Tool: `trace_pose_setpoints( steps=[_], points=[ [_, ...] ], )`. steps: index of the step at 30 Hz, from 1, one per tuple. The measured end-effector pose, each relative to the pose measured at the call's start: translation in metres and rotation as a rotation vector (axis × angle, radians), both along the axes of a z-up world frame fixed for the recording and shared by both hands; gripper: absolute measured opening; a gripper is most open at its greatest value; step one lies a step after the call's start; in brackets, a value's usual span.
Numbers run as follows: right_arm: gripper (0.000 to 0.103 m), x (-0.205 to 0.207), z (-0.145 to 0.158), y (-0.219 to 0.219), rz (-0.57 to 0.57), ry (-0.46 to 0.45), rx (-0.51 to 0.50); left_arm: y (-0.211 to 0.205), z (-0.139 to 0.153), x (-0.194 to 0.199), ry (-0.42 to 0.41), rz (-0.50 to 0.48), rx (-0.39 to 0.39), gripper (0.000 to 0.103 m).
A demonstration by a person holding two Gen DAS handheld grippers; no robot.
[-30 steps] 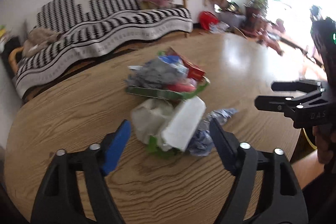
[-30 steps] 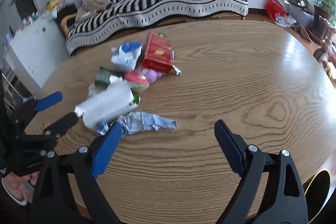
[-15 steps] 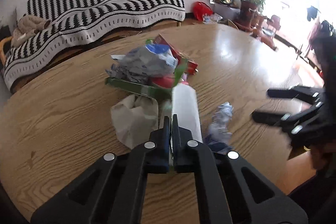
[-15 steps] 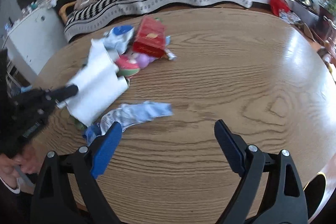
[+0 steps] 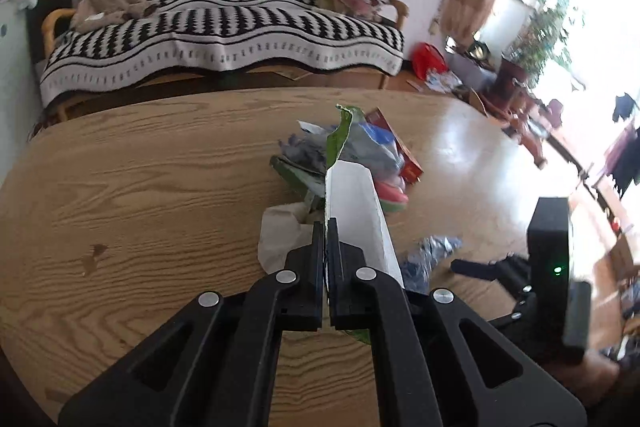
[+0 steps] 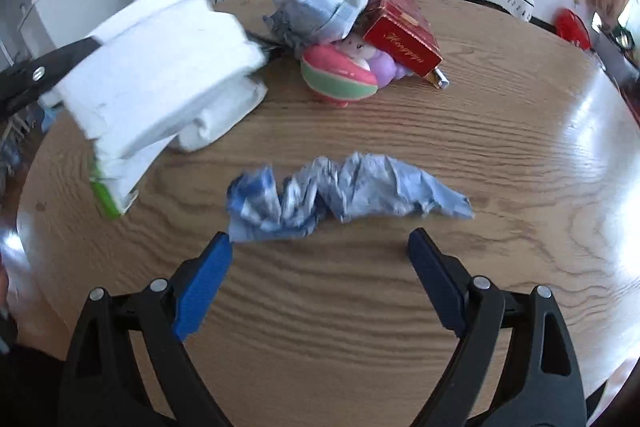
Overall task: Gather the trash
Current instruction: 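Grasp the white carton with the left tool while the right tool grasps the crumpled foil wrapper, then carry the carton and foil wrapper to the black bin and release them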
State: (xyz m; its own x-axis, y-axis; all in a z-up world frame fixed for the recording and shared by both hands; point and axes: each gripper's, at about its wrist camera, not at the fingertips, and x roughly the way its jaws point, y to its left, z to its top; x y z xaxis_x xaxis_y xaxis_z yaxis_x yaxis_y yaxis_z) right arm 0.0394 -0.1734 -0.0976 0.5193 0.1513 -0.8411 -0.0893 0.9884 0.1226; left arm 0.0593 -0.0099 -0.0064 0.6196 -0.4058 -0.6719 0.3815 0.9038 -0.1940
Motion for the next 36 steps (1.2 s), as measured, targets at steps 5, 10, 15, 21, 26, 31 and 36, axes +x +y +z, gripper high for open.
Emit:
trace_pose_setpoints(
  steps=[5, 10, 15, 21, 26, 31, 36],
  points=[
    [0.086, 0.008, 0.006, -0.012, -0.057, -0.015, 0.088, 0.004, 0.011, -0.002, -0.018, 0.028, -0.031, 0.001],
    [0.079, 0.024, 0.005, -0.024, -0.132, -0.010, 0.155, 0.000, 0.012, -0.002, -0.010, 0.042, -0.043, 0.001],
    [0.018, 0.026, 0.007, -0.021, -0.127, -0.016, 0.112, -0.006, 0.013, -0.005, -0.011, 0.035, -0.045, 0.001],
    [0.010, 0.006, 0.030, -0.032, -0.110, -0.079, 0.080, -0.019, 0.015, -0.005, -0.012, 0.017, -0.049, 0.001],
    [0.010, -0.019, 0.053, -0.062, -0.140, -0.136, 0.073, -0.043, 0.023, -0.009, -0.026, -0.010, -0.064, 0.001],
    [0.010, -0.057, 0.069, -0.118, -0.218, -0.178, 0.064, -0.091, 0.026, -0.020, -0.033, -0.080, -0.060, 0.001],
    [0.010, -0.104, 0.076, -0.187, -0.338, -0.195, 0.058, -0.150, 0.025, -0.037, -0.034, -0.165, -0.051, 0.001]
  ],
)
